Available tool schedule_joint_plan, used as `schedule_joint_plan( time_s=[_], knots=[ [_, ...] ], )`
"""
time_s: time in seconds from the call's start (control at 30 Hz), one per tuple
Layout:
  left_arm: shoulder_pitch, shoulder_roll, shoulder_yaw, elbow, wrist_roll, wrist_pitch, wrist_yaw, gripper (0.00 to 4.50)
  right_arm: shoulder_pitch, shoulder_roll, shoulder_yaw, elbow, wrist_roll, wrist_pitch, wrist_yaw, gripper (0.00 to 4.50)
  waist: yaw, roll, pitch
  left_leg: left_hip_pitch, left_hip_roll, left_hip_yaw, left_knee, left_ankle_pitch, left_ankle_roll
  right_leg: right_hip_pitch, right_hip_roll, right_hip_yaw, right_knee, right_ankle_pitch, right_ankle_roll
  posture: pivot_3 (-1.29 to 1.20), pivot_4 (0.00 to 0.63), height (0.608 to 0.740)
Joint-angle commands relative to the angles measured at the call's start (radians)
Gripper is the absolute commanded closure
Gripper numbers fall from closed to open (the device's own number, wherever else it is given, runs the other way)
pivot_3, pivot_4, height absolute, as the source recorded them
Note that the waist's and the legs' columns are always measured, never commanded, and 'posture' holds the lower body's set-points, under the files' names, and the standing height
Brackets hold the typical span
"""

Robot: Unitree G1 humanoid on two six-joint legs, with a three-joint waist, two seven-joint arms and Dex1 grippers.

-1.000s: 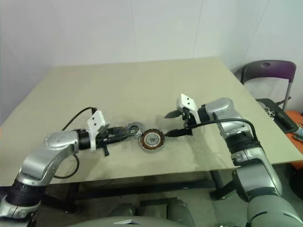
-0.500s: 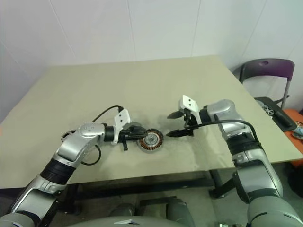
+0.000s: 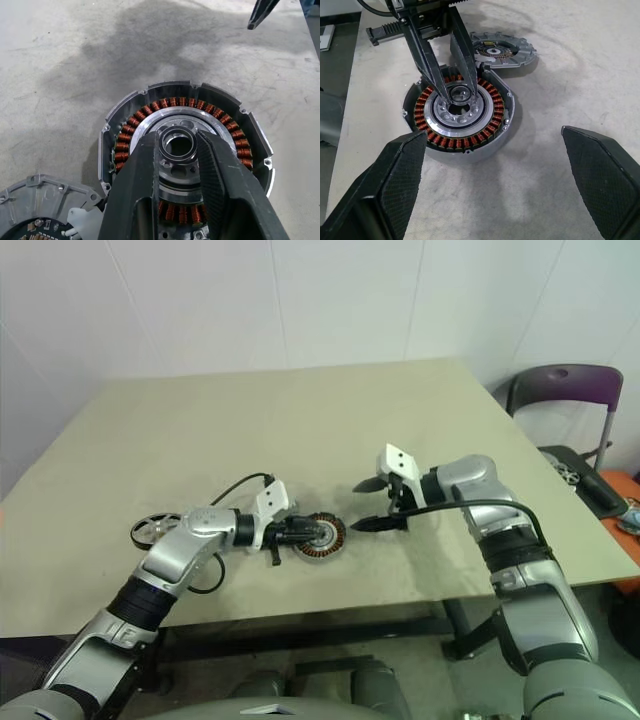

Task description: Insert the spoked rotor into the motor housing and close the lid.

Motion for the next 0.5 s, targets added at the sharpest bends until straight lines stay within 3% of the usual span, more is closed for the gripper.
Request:
schedule_joint_plan(
  time_s=[0.03, 0.5],
  knots=[
    [-0.03, -0.007, 0.004, 0.001, 0.01, -0.024, -0.009, 3.74, -0.015, 0.001, -0.032, -0.028, 0.018, -0.007, -0.001, 0.0, 0.0, 0.0, 0.0, 0.0, 0.0, 0.0, 0.0, 0.0, 0.0, 0.0, 0.0, 0.0, 0.0, 0.0, 0.0, 0.0, 0.0, 0.74],
    [-0.058, -0.031, 0.004, 0.056, 0.023, -0.044, -0.031, 3.74, -0.003, 0.007, -0.033, -0.059, 0.023, 0.005, -0.019, 0.0, 0.0, 0.0, 0.0, 0.0, 0.0, 0.0, 0.0, 0.0, 0.0, 0.0, 0.0, 0.0, 0.0, 0.0, 0.0, 0.0, 0.0, 0.74]
  ],
)
